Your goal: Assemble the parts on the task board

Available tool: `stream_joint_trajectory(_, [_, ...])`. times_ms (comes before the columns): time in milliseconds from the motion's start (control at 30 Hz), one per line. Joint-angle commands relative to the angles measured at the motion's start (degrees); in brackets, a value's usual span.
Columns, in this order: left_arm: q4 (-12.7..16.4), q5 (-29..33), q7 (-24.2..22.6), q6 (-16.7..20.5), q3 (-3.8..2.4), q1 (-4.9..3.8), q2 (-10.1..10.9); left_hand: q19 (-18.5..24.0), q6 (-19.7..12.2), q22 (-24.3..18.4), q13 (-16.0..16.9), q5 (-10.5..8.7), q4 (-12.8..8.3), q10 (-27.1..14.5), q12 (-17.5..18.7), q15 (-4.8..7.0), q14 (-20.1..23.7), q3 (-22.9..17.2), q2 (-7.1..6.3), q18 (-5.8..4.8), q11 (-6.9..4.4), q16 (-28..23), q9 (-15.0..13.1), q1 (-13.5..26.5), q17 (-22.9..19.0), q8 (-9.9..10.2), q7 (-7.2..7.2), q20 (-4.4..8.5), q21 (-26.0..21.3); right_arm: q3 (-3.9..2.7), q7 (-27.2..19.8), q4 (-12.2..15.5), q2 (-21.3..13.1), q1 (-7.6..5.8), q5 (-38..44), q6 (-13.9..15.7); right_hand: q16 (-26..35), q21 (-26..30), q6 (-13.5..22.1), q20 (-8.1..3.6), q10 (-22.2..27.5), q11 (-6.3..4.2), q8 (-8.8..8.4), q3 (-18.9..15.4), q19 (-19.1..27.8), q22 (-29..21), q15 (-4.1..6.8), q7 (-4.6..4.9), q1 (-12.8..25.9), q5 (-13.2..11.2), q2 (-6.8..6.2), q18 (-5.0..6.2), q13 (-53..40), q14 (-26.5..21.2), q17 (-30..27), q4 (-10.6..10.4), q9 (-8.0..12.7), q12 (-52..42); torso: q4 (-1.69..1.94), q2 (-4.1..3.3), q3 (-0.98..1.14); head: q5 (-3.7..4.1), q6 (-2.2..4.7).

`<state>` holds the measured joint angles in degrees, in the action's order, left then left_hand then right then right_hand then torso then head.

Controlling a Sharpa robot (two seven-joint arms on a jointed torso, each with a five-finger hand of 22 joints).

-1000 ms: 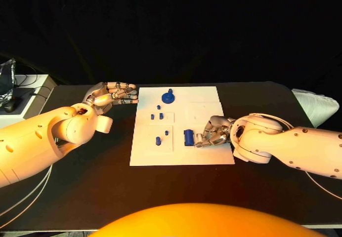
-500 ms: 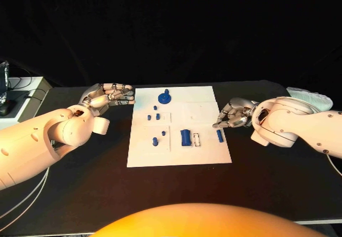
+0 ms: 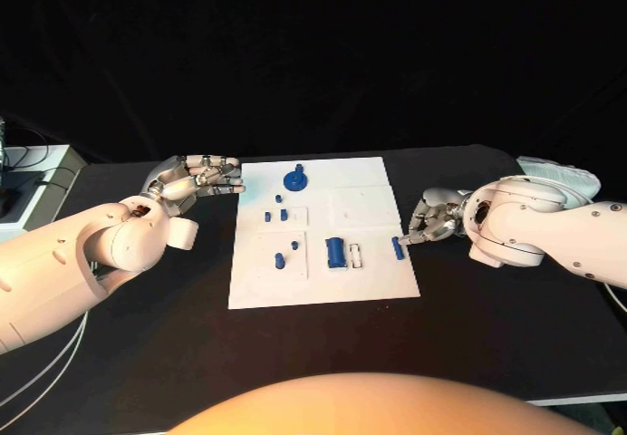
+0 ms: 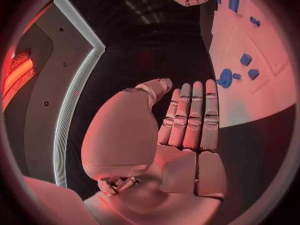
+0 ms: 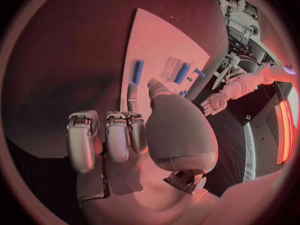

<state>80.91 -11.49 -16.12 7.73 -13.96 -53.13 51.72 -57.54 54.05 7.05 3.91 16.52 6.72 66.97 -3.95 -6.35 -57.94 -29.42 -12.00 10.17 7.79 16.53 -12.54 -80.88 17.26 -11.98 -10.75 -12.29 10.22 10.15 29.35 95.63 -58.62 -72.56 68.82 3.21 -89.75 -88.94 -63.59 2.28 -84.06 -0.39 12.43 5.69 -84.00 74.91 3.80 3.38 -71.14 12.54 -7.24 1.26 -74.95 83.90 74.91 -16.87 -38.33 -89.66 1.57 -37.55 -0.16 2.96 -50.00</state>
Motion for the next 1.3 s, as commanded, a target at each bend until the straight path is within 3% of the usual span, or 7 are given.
stream_joint_trajectory(33, [0.05, 0.26, -0.42, -0.46, -0.03, 0.10, -0.16, 0.02, 0.03, -0.12, 0.00, 0.15, 0.08, -0.13, 0.10, 0.01, 0.34, -0.01, -0.11, 0.16, 0.31, -0.31, 0.06, 0.14, 0.11, -0.13, -0.21, -0.40, -0.37, 0.10, 2.18, -0.41, 0.49, 0.27, 3.80, -2.25, -0.25, 0.35, -0.57, -0.38, -5.94, -0.53, 0.53, -0.61, -5.69, 14.73, 0.48, -0.12, 2.68, 0.64, 0.09, -0.99, -15.05, 6.10, 15.09, 0.00, -0.71, -0.34, 0.09, -0.06, -0.02, 0.31, 0.00])
stream_joint_trajectory(200, [0.04, 0.26, -0.43, -0.39, -0.03, 0.13, -0.03, 0.02, 0.03, -0.12, 0.00, 0.15, 0.08, -0.13, 0.10, 0.01, 0.34, -0.01, -0.11, 0.16, 0.31, -0.31, 0.06, 0.14, 0.11, -0.13, -0.21, -0.40, -0.37, 0.23, 2.50, -1.12, 1.18, 0.62, 4.28, -1.66, -0.25, 0.30, -0.75, -0.48, -5.94, -0.68, 0.84, -0.98, -5.70, 14.74, 0.62, -0.29, 4.68, 0.44, 0.03, -1.00, -15.05, 6.10, 15.09, -0.01, -1.45, -0.34, 0.08, -0.08, -0.03, 0.45, 0.00])
stream_joint_trajectory(833, [0.18, 0.26, -0.36, -0.39, -0.03, 0.15, 0.31, 0.02, 0.03, -0.13, 0.00, 0.16, 0.10, -0.13, 0.10, 0.01, 0.34, -0.01, -0.10, 0.16, 0.30, -0.32, 0.07, 0.15, 0.13, -0.13, -0.20, -0.41, -0.39, 0.35, 2.62, -3.34, 4.57, 3.68, 5.51, -0.93, -0.25, 0.89, -0.34, -0.55, -5.94, -0.70, 0.79, -1.35, -5.56, 14.59, 0.67, -0.28, 5.34, -0.02, -0.42, -0.88, -15.05, 6.10, 15.09, 0.11, -1.89, -0.34, 0.07, -0.03, -0.01, 0.06, 0.00])
stream_joint_trajectory(1033, [0.21, 0.26, -0.32, -0.40, -0.03, 0.15, 0.32, 0.00, 0.02, -0.16, 0.00, 0.19, 0.12, -0.15, 0.11, 0.01, 0.37, -0.05, -0.06, 0.18, 0.29, -0.36, 0.08, 0.14, 0.18, -0.13, -0.19, -0.42, -0.43, 0.36, 2.63, -3.49, 5.06, 4.11, 6.09, -0.85, -0.25, 1.09, 0.40, -0.61, -5.94, -0.68, 0.63, 0.03, -5.51, 14.54, 0.69, -0.23, 1.68, -0.14, -0.52, -0.84, -15.05, 6.10, 15.09, 0.46, -2.73, -0.34, 0.11, -0.04, 0.00, 0.10, 0.00])
stream_joint_trajectory(1167, [0.19, 0.26, -0.22, -0.37, -0.03, 0.15, 0.37, 0.00, 0.02, -0.16, 0.00, 0.19, 0.12, -0.15, 0.11, 0.01, 0.37, -0.05, -0.06, 0.18, 0.29, -0.36, 0.08, 0.14, 0.18, -0.13, -0.19, -0.42, -0.43, 0.36, 2.59, -3.36, 5.19, 4.32, 6.38, -0.41, -0.25, 1.24, 1.05, -0.67, -5.94, -0.73, 0.11, 2.79, -5.48, 14.50, 0.76, -0.27, -2.97, 2.93, -0.50, -0.82, -15.05, 6.10, 15.09, 1.14, -3.08, -0.34, 0.06, -0.03, -0.01, 0.07, 0.00])
stream_joint_trajectory(1233, [0.19, 0.26, -0.16, -0.41, -0.03, 0.15, 0.37, 0.00, 0.02, -0.16, 0.00, 0.19, 0.12, -0.15, 0.11, 0.01, 0.37, -0.05, -0.06, 0.18, 0.29, -0.36, 0.08, 0.14, 0.18, -0.13, -0.19, -0.42, -0.43, 0.36, 2.55, -3.30, 5.25, 4.37, 6.46, -0.15, -0.25, 1.28, 1.24, -0.71, -5.94, -0.77, -0.24, 4.86, -5.47, 14.49, 0.80, -0.30, -5.20, 2.73, -0.61, -0.81, -15.05, 6.10, 15.09, 1.59, -3.07, -0.34, 0.07, -0.03, -0.03, 0.07, 0.00])
stream_joint_trajectory(1300, [0.20, 0.26, -0.10, -0.46, -0.03, 0.15, 0.35, -0.01, -0.05, -0.19, -0.02, 0.20, 0.14, -0.23, 0.15, 0.01, 0.39, -0.08, -0.05, 0.19, 0.32, -0.39, 0.12, 0.13, 0.22, -0.09, -0.26, -0.42, -0.47, 0.37, 2.50, -3.21, 5.33, 4.42, 6.52, 0.23, -0.25, 1.24, 1.89, -0.70, -5.94, -0.62, -1.04, 7.88, -5.47, 14.50, 0.73, -0.04, -8.13, 5.28, -1.14, -0.82, -15.05, 6.10, 15.09, 2.70, -2.78, -0.34, 0.10, -0.03, -0.03, 0.08, 0.00])
